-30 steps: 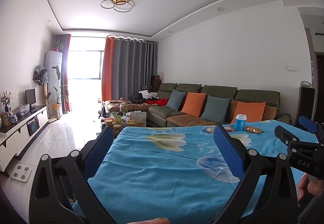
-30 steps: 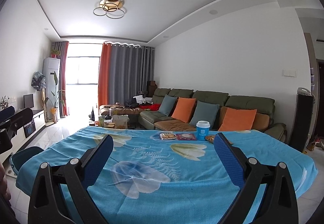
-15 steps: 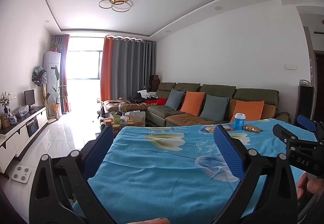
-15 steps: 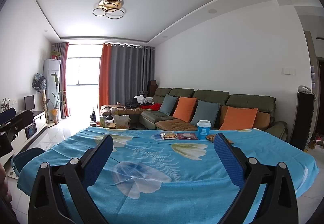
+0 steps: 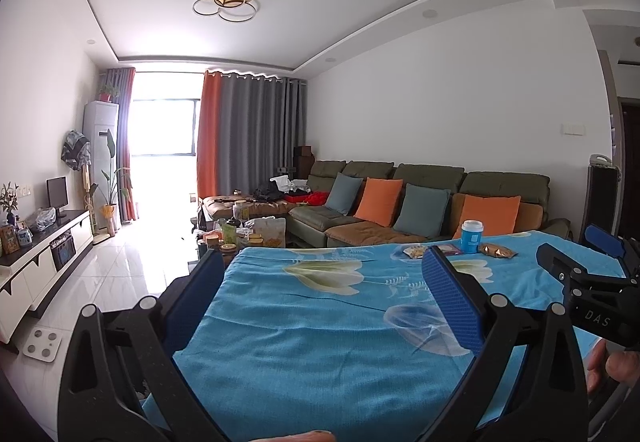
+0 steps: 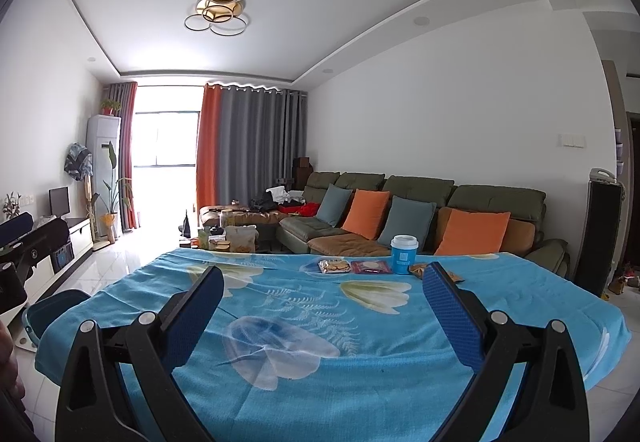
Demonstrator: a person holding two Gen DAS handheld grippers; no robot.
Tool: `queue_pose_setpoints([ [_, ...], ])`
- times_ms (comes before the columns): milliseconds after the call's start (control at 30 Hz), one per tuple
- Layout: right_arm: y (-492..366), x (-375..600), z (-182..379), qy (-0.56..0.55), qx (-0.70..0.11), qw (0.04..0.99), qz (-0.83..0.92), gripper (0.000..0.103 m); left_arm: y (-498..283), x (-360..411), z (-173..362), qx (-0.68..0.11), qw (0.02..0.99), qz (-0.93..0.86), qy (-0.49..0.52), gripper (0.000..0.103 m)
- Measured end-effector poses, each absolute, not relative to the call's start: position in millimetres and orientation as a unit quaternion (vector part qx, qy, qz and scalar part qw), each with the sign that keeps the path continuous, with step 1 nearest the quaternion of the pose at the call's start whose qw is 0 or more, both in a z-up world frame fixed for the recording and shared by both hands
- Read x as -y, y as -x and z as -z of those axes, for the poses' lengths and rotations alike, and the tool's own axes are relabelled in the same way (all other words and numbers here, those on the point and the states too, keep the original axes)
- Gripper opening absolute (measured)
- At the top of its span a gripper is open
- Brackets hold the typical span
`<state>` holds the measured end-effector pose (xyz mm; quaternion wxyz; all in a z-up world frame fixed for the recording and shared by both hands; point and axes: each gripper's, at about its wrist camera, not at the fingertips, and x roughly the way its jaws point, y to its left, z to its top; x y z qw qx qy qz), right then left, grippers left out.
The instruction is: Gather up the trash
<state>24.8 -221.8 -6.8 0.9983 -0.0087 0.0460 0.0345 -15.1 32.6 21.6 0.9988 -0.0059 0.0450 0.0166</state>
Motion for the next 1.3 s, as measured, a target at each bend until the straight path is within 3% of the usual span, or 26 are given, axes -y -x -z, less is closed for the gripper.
queue_pose_setpoints([
  [1300, -62, 236, 16, -0.008, -0.106, 0.994, -0.038, 0.096, -23, -33, -13, -0.094, 0.995, -0.012, -0.012, 0.097],
])
